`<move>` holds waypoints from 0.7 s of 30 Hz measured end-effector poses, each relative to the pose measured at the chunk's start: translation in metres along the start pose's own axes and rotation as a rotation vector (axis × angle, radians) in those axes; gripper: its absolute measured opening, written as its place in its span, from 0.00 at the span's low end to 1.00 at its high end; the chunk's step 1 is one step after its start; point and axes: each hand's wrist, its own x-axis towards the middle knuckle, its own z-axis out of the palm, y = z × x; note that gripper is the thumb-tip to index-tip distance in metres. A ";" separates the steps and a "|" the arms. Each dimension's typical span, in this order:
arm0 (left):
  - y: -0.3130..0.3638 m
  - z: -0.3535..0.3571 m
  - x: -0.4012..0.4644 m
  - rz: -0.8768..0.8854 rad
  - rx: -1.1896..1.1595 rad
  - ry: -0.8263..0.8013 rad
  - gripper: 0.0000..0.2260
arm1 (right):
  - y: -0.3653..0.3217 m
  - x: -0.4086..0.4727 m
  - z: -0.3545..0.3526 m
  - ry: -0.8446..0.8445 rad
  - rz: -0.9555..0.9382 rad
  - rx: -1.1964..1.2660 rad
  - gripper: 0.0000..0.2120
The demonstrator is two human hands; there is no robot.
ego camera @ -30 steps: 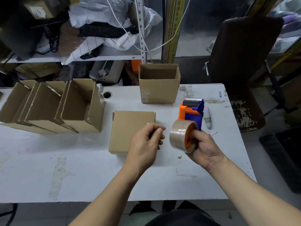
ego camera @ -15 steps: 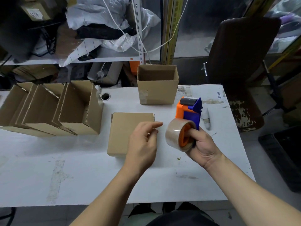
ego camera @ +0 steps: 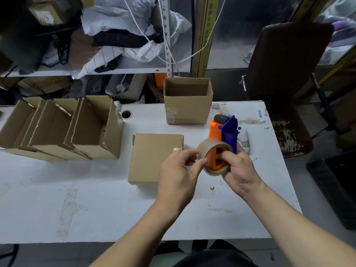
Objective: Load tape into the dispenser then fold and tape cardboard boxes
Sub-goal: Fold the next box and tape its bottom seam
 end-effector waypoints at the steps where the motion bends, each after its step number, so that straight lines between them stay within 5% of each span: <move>1: 0.000 0.000 0.001 -0.028 -0.010 -0.001 0.10 | 0.001 0.000 -0.001 0.003 -0.008 -0.009 0.20; 10: -0.003 -0.003 0.005 -0.329 -0.346 -0.076 0.08 | 0.005 0.001 -0.001 0.017 -0.030 -0.032 0.23; 21: -0.002 -0.025 0.021 -0.830 -1.035 -0.473 0.10 | 0.003 0.004 -0.003 -0.025 -0.107 -0.059 0.27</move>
